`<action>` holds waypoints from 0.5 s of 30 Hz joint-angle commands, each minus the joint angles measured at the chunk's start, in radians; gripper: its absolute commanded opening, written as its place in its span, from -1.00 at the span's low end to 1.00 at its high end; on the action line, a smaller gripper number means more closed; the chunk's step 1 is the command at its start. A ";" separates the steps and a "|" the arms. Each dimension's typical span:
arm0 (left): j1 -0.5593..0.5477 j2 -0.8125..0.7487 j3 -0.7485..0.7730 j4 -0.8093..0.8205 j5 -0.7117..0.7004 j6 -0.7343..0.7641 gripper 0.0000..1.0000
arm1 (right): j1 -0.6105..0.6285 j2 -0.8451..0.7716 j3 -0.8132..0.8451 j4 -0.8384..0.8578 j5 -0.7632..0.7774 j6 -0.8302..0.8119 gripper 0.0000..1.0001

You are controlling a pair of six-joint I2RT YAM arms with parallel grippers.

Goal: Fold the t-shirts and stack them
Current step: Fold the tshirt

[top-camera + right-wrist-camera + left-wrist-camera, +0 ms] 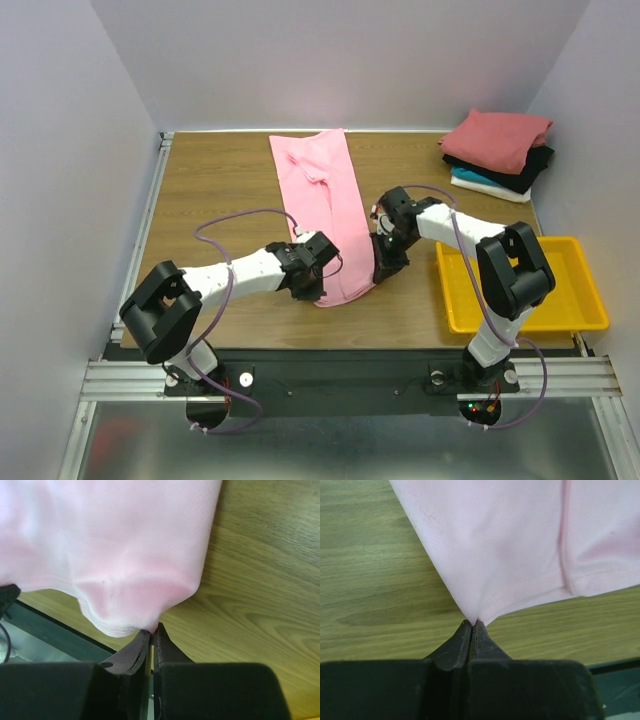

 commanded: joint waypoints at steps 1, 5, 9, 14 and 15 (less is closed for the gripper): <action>0.026 -0.038 0.118 -0.072 -0.011 0.008 -1.00 | 0.003 -0.053 0.077 -0.019 0.002 0.025 -0.99; 0.081 -0.035 0.152 -0.077 0.000 0.025 -1.00 | 0.001 -0.026 0.150 -0.023 0.019 0.045 -0.99; 0.138 -0.052 0.152 -0.066 0.006 0.024 -1.00 | 0.001 0.020 0.225 -0.022 0.053 0.061 -0.99; 0.253 -0.069 0.163 -0.011 0.040 0.048 -1.00 | -0.005 0.083 0.331 -0.022 0.097 0.076 -0.99; 0.265 -0.058 0.168 -0.004 0.046 0.054 -1.00 | -0.008 0.094 0.373 -0.022 0.107 0.076 -0.99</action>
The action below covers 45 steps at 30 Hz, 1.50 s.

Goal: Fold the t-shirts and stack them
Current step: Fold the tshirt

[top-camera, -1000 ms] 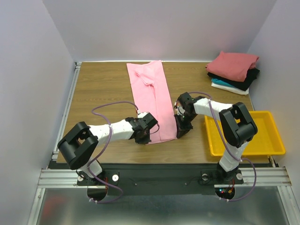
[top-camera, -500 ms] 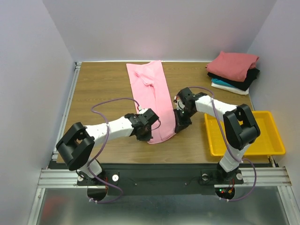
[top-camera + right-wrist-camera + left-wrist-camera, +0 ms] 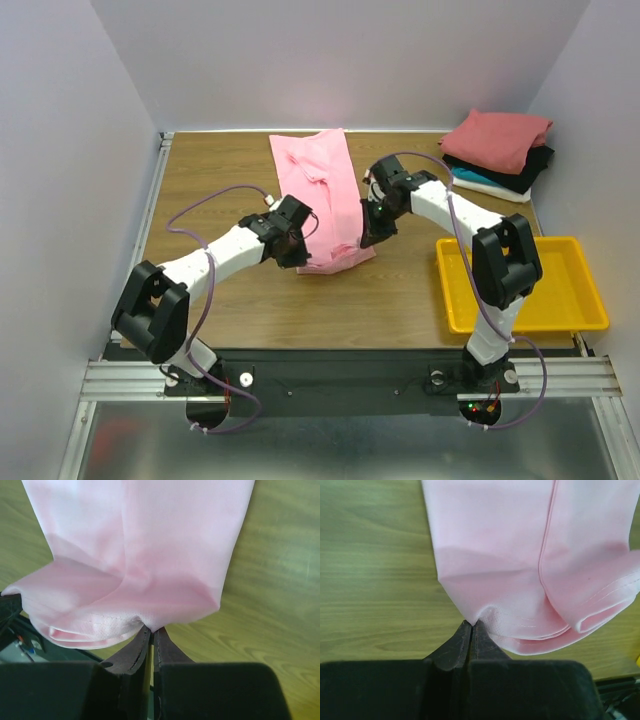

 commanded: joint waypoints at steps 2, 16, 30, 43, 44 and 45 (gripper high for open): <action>0.083 -0.021 0.057 0.037 0.023 0.059 -1.00 | -0.012 0.073 0.136 0.008 0.066 0.017 -0.99; 0.235 0.192 0.295 0.045 0.048 0.188 -1.00 | -0.046 0.309 0.469 0.008 0.141 0.022 -0.99; 0.352 0.433 0.557 0.006 0.109 0.274 -1.00 | -0.083 0.489 0.745 0.009 0.224 0.046 -0.99; 0.388 0.568 0.740 -0.006 0.146 0.319 -1.00 | -0.107 0.625 0.943 0.012 0.186 0.065 -0.99; 0.395 0.570 0.743 -0.004 0.149 0.319 -1.00 | -0.109 0.627 0.948 0.014 0.184 0.065 -0.99; 0.398 0.570 0.747 -0.001 0.157 0.320 -1.00 | -0.109 0.628 0.953 0.014 0.184 0.063 -0.99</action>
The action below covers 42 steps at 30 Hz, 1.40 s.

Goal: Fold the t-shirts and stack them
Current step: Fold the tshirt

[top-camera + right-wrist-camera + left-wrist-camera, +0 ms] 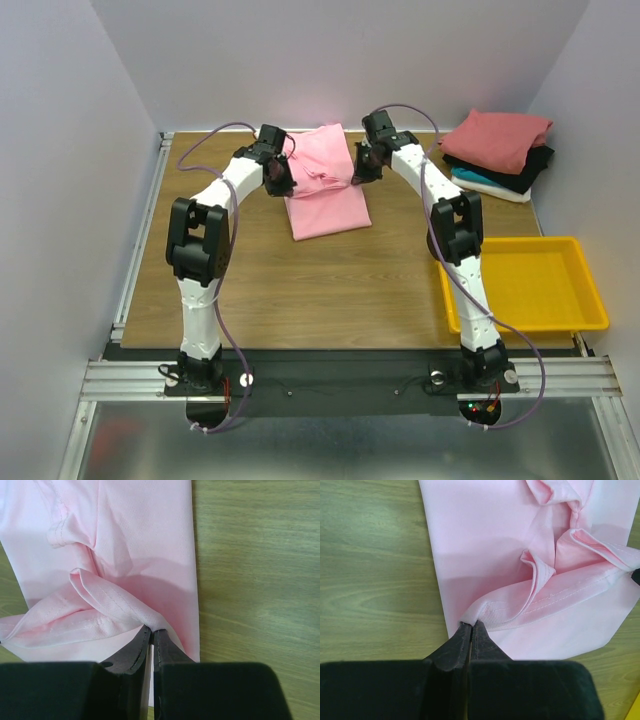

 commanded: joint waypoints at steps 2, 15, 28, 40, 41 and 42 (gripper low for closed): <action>0.026 -0.014 0.058 -0.003 0.019 0.024 -1.00 | -0.005 0.004 0.064 0.027 -0.007 0.007 -0.99; 0.053 0.010 0.067 0.090 0.097 0.021 -1.00 | -0.008 0.032 0.119 0.058 -0.004 0.019 -0.99; 0.125 -0.020 0.157 0.104 -0.108 -0.097 0.82 | -0.046 -0.017 0.158 0.076 0.039 0.020 0.56; -0.013 -0.206 -0.140 0.103 -0.053 0.004 0.87 | -0.096 -0.252 -0.287 0.104 -0.120 -0.050 0.56; -0.034 -0.217 -0.213 0.109 -0.056 -0.018 0.87 | -0.096 -0.281 -0.359 0.117 -0.134 -0.053 0.54; -0.043 -0.231 -0.250 0.118 -0.062 -0.024 0.87 | -0.096 -0.293 -0.391 0.127 -0.139 -0.055 0.54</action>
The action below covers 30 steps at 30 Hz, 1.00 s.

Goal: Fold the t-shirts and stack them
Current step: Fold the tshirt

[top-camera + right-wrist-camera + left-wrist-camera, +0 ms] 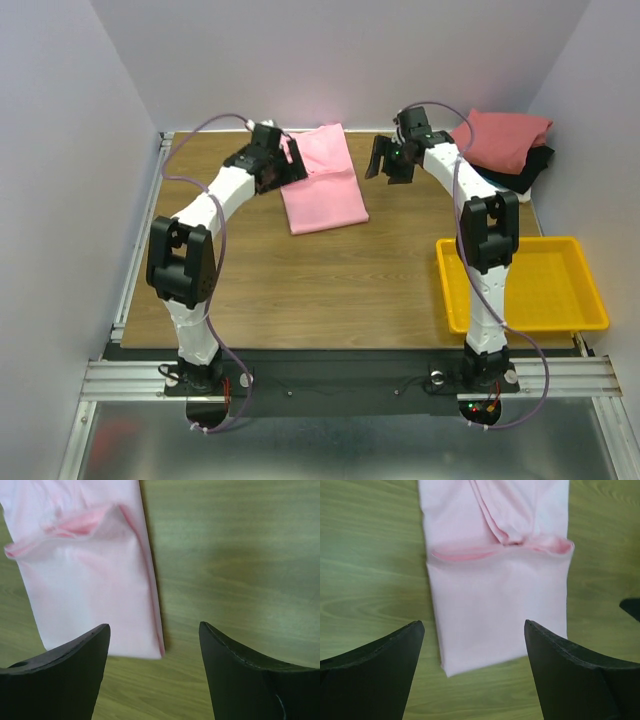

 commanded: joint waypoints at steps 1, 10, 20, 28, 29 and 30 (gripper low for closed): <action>-0.069 -0.072 -0.191 -0.001 -0.004 0.000 0.86 | 0.021 -0.081 -0.160 0.062 -0.087 -0.034 0.54; -0.134 -0.124 -0.364 0.022 -0.079 -0.040 0.85 | 0.035 -0.118 -0.318 0.108 -0.133 -0.023 0.49; -0.138 -0.080 -0.363 0.017 -0.101 -0.054 0.63 | 0.069 -0.083 -0.339 0.111 -0.142 -0.019 0.40; -0.151 -0.043 -0.349 0.011 -0.086 -0.049 0.49 | 0.084 -0.071 -0.358 0.114 -0.126 -0.022 0.33; -0.151 -0.038 -0.349 0.013 -0.083 -0.049 0.48 | 0.083 -0.068 -0.361 0.114 -0.119 -0.022 0.32; -0.151 -0.037 -0.350 0.011 -0.081 -0.052 0.46 | 0.084 -0.065 -0.365 0.116 -0.119 -0.022 0.31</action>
